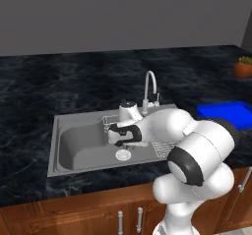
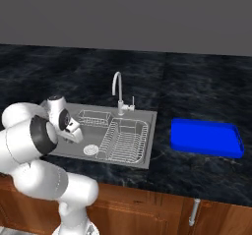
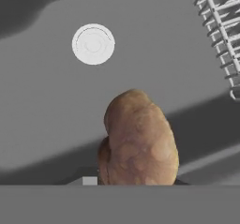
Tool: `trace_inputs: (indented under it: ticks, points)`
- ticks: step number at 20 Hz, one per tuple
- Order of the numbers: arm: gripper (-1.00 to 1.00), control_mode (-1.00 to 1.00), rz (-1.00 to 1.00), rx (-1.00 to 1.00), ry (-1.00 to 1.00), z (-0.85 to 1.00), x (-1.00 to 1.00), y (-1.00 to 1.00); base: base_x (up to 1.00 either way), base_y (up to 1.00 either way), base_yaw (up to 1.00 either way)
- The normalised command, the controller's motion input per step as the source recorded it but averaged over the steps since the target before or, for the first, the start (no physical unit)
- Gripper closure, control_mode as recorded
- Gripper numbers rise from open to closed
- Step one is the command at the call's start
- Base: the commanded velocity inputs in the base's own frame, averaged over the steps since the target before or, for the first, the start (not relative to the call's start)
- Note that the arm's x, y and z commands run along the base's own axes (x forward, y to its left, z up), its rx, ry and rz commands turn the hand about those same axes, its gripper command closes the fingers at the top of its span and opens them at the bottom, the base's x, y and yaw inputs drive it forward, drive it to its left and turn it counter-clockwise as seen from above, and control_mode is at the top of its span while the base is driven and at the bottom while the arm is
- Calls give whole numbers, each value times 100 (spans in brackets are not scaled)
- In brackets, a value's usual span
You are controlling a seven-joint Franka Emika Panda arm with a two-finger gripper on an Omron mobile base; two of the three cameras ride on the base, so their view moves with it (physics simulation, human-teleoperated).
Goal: Pick up all produce items and place them in the sink. Turn on the sink faucet to wash them. Then turn the sink off and put them in the tray.
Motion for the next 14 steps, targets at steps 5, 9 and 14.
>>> trace_inputs:
  ticks: [5,9,14]
  points:
    - [100,-100,0,0,11,-37,43,0,0,0,0]
    - [100,-100,0,0,4,-31,32,6,0,0,0]
    - [100,-100,0,-2,2,-35,27,6,0,0,0]
